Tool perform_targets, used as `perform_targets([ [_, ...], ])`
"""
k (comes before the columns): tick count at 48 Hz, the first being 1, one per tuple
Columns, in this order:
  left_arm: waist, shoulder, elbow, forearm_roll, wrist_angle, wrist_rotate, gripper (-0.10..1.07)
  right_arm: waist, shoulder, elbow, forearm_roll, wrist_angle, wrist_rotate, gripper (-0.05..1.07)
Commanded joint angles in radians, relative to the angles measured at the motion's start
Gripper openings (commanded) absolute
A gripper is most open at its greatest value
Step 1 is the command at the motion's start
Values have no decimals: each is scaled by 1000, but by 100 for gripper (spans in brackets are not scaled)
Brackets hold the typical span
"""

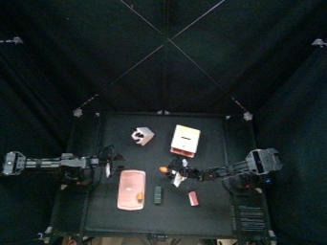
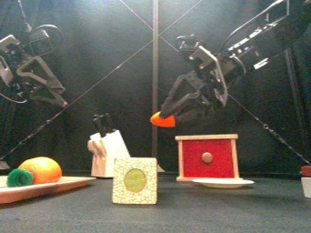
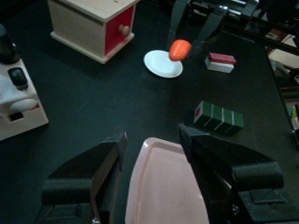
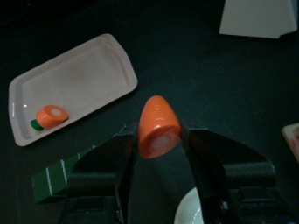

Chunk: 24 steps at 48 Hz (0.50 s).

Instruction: Put carrot bottom on plate

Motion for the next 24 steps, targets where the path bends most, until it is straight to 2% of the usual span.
perform_targets([
  [1, 5, 3, -12, 0, -6, 2, 87, 8, -35, 21, 3, 3, -2, 68],
  [24, 5, 2, -8, -2, -6, 2, 87, -2, 0, 55, 38, 41, -2, 68],
])
